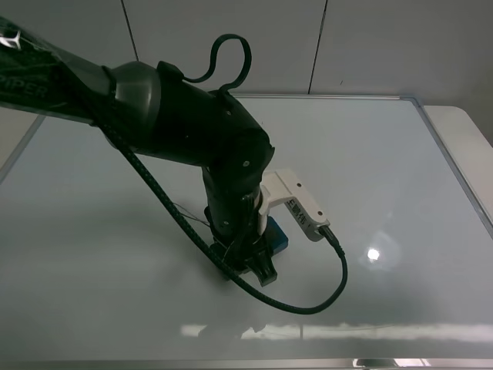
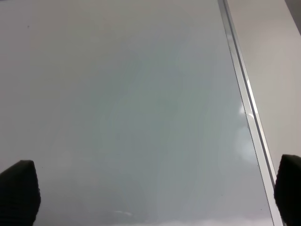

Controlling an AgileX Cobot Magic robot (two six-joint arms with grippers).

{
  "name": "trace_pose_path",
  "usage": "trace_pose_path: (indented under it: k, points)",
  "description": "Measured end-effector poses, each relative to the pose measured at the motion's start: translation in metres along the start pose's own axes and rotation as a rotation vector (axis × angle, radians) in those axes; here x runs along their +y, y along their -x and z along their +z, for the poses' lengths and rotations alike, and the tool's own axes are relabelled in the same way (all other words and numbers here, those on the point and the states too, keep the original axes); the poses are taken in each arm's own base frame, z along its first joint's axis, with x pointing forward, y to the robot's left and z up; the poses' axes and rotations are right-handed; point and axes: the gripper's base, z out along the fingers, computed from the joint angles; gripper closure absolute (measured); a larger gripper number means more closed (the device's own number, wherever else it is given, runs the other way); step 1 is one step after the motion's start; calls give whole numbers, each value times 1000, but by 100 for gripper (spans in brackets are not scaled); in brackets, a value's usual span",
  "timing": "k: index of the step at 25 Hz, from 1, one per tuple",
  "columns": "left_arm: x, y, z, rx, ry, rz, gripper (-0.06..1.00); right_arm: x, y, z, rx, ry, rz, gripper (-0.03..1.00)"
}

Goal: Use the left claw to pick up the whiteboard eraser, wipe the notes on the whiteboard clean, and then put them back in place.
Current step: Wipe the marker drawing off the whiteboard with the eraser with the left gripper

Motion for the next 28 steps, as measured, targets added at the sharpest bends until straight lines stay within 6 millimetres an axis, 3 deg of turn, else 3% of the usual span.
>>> trace_pose_path:
  k: [11, 21, 28]
  points:
    - [13, 0, 9, 7, 16, -20, 38, 0, 0, 0, 0, 0, 0, -3]
    - [82, -13, 10, 3, 83, -142, 38, 0, 0, 0, 0, 0, 0, -3]
    - [144, -36, 10, -10, 115, -312, 39, 0, 0, 0, 0, 0, 0, -3]
